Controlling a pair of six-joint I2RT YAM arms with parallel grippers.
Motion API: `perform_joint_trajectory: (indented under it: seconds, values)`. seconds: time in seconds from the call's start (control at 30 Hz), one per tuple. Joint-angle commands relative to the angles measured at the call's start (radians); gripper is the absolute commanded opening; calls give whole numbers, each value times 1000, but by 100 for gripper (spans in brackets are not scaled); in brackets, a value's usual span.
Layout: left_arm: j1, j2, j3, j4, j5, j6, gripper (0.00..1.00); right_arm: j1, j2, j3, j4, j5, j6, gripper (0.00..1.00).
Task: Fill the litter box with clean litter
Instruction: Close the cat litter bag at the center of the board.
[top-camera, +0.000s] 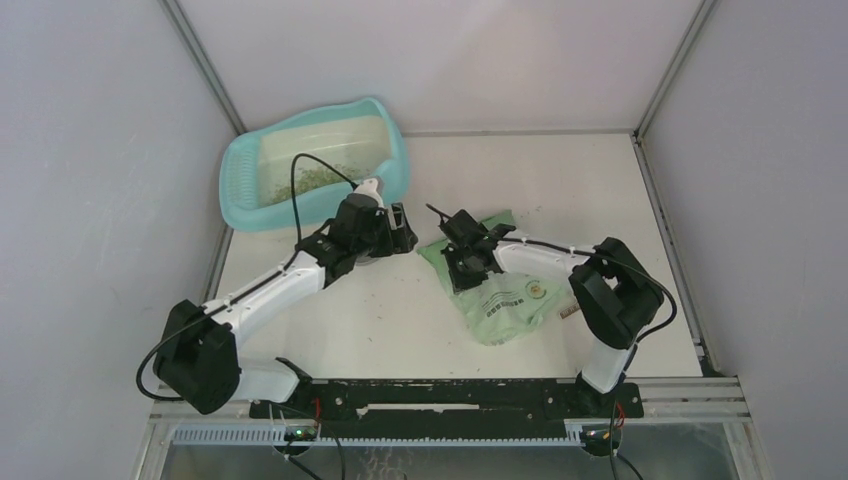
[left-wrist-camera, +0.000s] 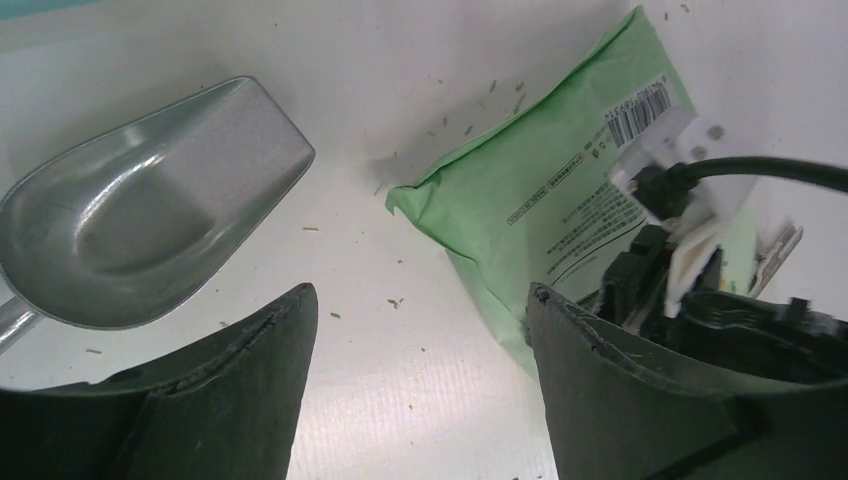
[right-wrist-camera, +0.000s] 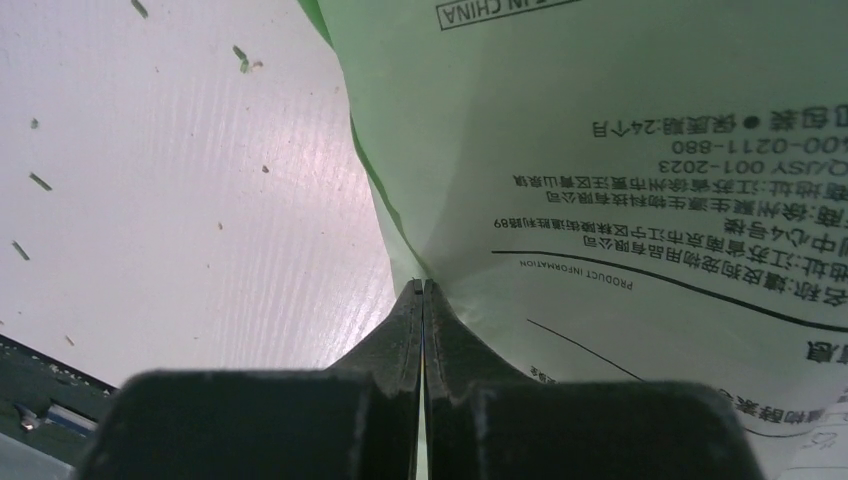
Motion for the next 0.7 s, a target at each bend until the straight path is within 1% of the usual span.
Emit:
perform_joint_trajectory:
  seconds: [0.0,0.3,0.67]
  values:
    - [2,-69,-33,24,-18,-3,80,43,-4,-43,73,-18,38,2]
    - [1,-114,-74,24,-27,-9,80,116,-61,-81,123,-78,38,1]
    - [1,-136,-99,29,-40,-17,80,163,-97,-82,209,-183,28,5]
